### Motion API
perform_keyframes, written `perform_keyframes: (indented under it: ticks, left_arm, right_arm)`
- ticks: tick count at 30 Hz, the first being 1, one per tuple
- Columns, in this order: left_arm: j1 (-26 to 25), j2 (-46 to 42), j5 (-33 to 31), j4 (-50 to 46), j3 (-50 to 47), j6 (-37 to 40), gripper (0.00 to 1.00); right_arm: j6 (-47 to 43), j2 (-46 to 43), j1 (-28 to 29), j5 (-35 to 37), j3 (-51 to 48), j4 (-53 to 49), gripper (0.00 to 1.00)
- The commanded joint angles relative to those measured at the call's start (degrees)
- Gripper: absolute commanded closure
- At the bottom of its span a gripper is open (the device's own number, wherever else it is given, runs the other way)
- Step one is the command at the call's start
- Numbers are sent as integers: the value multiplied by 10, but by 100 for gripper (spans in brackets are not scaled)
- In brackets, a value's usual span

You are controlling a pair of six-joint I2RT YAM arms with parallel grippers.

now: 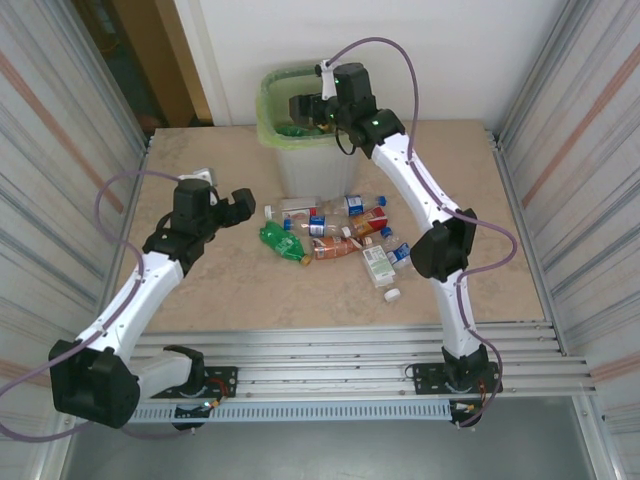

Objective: Put the plastic bottles in the bin

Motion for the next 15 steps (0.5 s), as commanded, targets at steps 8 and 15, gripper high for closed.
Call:
perform_keyframes:
  ticks: [8, 15]
  left_arm:
    - [-11, 8, 28, 15, -36, -43, 1]
    - [-58, 28, -1, 10, -59, -85, 3]
  right_arm:
    - [-35, -119, 3, 74, 2, -66, 10]
    - [-11, -230, 3, 134, -143, -73, 3]
